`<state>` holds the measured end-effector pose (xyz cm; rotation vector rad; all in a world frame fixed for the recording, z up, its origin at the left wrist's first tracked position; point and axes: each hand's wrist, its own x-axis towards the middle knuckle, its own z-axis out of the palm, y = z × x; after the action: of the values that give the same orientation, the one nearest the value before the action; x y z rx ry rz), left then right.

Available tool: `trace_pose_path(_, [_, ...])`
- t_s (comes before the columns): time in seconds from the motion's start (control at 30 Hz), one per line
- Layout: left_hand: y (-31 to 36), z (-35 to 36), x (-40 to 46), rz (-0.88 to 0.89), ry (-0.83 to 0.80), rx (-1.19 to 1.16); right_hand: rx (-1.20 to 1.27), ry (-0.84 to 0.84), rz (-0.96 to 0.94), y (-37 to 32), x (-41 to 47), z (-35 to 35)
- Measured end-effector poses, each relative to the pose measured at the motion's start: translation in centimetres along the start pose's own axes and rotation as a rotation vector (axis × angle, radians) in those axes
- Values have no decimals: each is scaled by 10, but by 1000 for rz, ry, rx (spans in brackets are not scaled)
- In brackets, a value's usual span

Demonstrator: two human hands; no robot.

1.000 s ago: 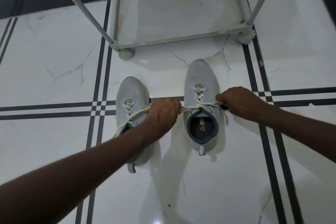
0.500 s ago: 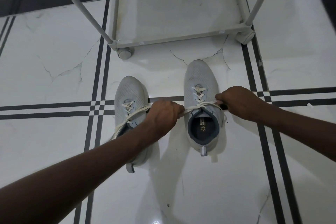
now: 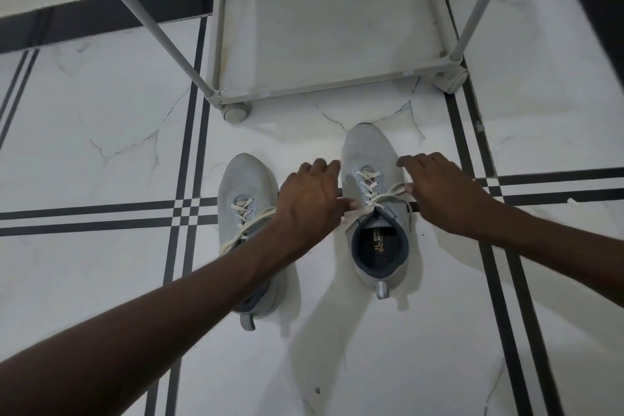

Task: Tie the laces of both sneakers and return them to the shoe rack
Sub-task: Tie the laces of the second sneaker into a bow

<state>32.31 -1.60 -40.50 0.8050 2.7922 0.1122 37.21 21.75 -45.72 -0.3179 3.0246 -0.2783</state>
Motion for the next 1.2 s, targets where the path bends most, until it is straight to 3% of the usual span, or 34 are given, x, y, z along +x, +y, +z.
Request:
trace_pose_path(0.1, [24,12,1,85,-37,-72,312,-14,-106,-25,7,0])
trace_pose_path(0.2, [34,35,-3,112,-34,-31,258,-32,-177,-29,6,12])
trace_pose_path(0.37, [37,37,-10,58,-52,-48,263,-131,-92,-29,7,6])
trace_pose_path(0.53, [28,26,-12,179,-65,213,-71,-56,-261,-14,-5,9])
trace_pose_path(0.73, [11,28,-22,197,-153,101,-157,-111,-322,0,-5,7])
trace_pose_path(0.87, [3,33,-27,185,-155,82,-58,-115,-288,-5,-7,8])
trace_pose_path(1.0, [-11,17,-33,115,3,-18,174,50,-82,-13,-15,-6])
trace_pose_path(1.07, [-34,5,-37,7,56,-42,547,215,227,-30,-30,-16])
trace_pose_path(1.1, [-49,1,-42,-62,56,-39,729,219,425,-41,-38,-18])
trace_pose_path(1.17, [-78,-6,-56,-207,21,-14,966,-28,788,-62,-53,-13])
trace_pose_path(1.2, [-90,-9,-66,-275,-12,-21,993,-174,873,-72,-58,-8])
